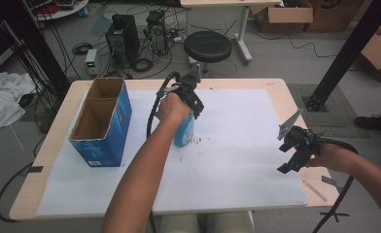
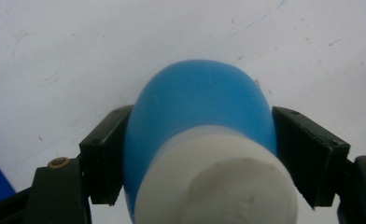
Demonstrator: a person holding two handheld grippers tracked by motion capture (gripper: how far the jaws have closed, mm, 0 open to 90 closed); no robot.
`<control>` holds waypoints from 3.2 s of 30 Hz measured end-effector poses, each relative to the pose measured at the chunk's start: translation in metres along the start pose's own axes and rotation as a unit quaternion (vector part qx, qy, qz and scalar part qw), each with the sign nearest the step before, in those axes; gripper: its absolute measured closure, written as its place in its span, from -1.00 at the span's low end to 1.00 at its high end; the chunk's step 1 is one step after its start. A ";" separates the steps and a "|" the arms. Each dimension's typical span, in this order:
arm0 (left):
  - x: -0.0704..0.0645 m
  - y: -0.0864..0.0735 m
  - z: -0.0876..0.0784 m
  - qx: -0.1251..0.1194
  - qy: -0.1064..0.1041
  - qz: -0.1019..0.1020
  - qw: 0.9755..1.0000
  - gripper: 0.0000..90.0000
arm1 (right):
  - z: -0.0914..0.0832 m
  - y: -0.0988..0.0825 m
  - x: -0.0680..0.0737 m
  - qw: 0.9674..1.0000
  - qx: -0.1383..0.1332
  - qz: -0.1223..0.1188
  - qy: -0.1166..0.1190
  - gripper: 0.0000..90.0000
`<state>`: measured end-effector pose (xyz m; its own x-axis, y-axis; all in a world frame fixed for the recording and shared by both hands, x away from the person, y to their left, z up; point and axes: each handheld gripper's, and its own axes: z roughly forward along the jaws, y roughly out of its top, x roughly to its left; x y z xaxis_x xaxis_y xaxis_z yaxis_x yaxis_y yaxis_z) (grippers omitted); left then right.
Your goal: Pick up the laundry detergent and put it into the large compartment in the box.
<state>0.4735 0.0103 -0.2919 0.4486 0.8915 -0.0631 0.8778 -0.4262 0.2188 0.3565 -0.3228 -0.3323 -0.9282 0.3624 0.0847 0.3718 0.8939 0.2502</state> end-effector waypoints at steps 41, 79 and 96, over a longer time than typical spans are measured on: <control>0.003 -0.001 -0.014 -0.021 -0.011 0.011 1.000 -0.16 | 0.001 -0.001 -0.001 1.000 0.000 -0.005 0.004 -0.62; 0.031 -0.011 -0.144 -0.035 0.006 -0.033 0.999 -0.16 | 0.006 0.007 0.004 1.000 0.012 -0.006 0.011 -0.62; 0.060 -0.029 -0.189 -0.047 0.018 -0.061 0.997 -0.16 | 0.008 0.013 0.005 1.000 0.013 -0.012 0.012 -0.62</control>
<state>0.4432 0.1053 -0.1180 0.3318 0.9415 -0.0593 0.9047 -0.2998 0.3026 0.3566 -0.3070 -0.3358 -0.9369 0.3345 0.1019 0.3493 0.9089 0.2278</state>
